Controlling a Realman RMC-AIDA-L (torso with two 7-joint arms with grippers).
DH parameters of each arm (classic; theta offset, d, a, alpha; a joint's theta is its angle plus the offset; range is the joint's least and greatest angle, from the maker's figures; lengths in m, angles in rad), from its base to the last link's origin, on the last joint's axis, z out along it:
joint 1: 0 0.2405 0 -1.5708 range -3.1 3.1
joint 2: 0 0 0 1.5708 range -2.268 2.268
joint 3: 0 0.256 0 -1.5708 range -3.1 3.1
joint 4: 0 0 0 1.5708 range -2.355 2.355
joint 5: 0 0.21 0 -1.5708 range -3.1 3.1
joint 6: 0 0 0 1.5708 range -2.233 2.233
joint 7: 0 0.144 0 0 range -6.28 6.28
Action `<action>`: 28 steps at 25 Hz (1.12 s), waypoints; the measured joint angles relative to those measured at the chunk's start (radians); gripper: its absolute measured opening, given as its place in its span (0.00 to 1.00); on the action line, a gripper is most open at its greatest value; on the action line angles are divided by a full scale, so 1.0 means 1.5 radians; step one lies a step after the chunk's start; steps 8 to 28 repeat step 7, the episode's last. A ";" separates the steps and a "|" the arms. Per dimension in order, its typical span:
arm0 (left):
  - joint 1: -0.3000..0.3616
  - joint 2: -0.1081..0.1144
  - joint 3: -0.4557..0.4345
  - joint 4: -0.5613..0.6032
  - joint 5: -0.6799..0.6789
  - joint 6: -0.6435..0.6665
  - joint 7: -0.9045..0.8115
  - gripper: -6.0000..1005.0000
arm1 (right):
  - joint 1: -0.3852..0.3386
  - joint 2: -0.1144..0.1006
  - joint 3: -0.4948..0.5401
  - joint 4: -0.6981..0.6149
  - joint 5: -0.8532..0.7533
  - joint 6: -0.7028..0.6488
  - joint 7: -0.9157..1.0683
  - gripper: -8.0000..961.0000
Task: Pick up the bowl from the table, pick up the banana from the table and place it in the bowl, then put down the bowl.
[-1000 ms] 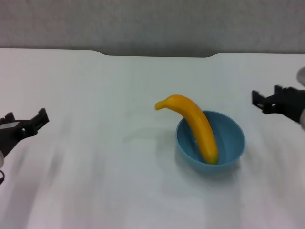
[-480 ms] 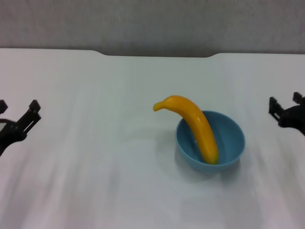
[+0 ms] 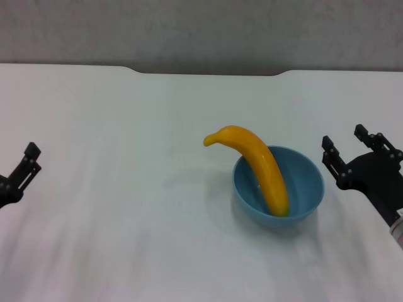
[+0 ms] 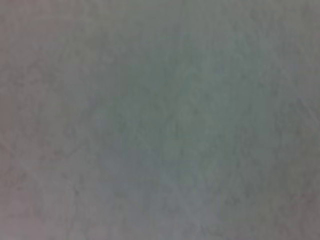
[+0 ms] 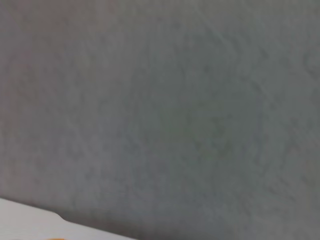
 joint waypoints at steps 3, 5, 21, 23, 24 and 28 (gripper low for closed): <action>-0.019 0.000 0.002 0.037 -0.001 -0.025 0.003 0.89 | 0.015 0.001 -0.035 0.060 0.001 -0.089 0.001 0.65; -0.031 -0.001 0.002 0.061 -0.003 -0.034 0.000 0.89 | 0.022 0.002 -0.045 0.081 0.002 -0.112 0.002 0.65; -0.044 -0.002 0.006 0.086 -0.011 -0.037 -0.007 0.89 | 0.037 0.004 -0.072 0.125 0.003 -0.168 0.004 0.65; -0.044 -0.002 0.006 0.086 -0.011 -0.037 -0.007 0.89 | 0.037 0.004 -0.072 0.125 0.003 -0.168 0.004 0.65; -0.044 -0.002 0.006 0.086 -0.011 -0.037 -0.007 0.89 | 0.037 0.004 -0.072 0.125 0.003 -0.168 0.004 0.65; -0.044 -0.002 0.006 0.086 -0.011 -0.037 -0.007 0.89 | 0.037 0.004 -0.072 0.125 0.003 -0.168 0.004 0.65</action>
